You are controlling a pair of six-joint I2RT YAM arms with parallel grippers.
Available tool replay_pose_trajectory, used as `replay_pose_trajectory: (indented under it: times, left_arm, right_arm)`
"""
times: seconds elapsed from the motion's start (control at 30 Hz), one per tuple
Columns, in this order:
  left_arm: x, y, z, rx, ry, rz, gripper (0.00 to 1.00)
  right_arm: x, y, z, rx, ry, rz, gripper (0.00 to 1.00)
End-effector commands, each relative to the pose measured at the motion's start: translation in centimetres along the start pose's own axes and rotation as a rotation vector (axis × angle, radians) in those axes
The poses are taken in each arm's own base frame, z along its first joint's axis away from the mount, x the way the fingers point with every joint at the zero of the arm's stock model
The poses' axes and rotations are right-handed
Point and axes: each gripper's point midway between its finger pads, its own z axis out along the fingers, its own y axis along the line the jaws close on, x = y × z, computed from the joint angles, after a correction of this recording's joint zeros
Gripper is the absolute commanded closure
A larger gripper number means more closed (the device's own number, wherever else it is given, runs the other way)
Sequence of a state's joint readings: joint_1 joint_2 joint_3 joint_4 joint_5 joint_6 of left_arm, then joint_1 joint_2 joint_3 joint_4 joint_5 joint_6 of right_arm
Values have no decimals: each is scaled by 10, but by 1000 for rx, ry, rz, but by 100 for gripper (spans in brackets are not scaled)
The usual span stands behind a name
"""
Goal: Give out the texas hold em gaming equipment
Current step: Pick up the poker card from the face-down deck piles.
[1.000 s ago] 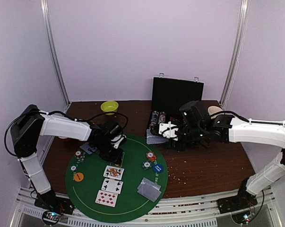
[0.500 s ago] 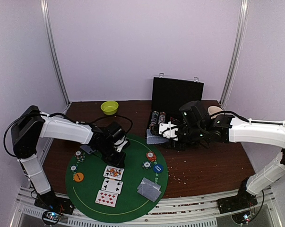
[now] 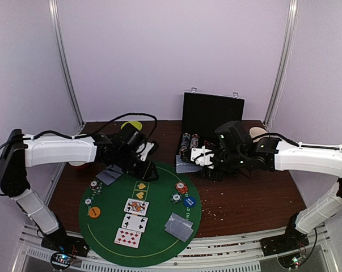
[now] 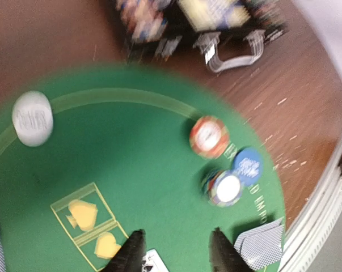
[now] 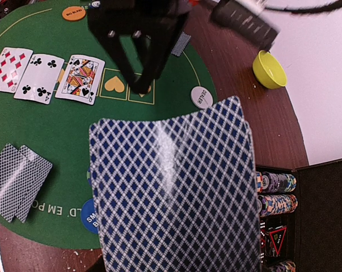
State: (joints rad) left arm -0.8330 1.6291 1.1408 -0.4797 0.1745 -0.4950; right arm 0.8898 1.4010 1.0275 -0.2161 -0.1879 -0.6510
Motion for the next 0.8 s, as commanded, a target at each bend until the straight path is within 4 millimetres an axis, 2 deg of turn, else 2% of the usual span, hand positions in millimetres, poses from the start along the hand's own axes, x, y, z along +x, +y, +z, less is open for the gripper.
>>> replay_pose_trajectory:
  times: [0.0, 0.07, 0.13, 0.23, 0.3, 0.43, 0.5, 0.57, 0.67, 0.77]
  left_arm:
    - [-85, -49, -81, 190, -420, 115, 43]
    - [-90, -76, -104, 348, -528, 172, 29]
    - [-88, -90, -114, 449, -574, 191, 17]
    - [-87, -95, -106, 482, -552, 199, 3]
    - [-86, -94, -91, 467, -499, 202, 2]
    - [-83, -93, -64, 448, -422, 193, 2]
    - [-85, -94, -57, 451, -413, 187, 2]
    - [-87, -97, -51, 464, -399, 183, 6]
    - [-85, -104, -48, 518, -380, 184, 20]
    - [-77, -103, -47, 523, -359, 179, 41]
  right_arm:
    - [-16, -8, -13, 15, -48, 2, 52]
    - [-18, -9, -12, 16, -54, 2, 52]
    - [-20, -10, -12, 16, -59, 2, 52]
    - [-21, -9, -11, 8, -64, 2, 52]
    - [-22, -9, -10, 6, -64, 3, 52]
    - [-25, -8, -9, -1, -70, 2, 52]
    - [-24, -8, -8, -6, -70, 4, 52]
    - [-24, -7, -7, -9, -69, 6, 52]
    - [-23, -7, -7, -9, -66, 7, 52]
    - [-21, -6, -9, -1, -61, 2, 52]
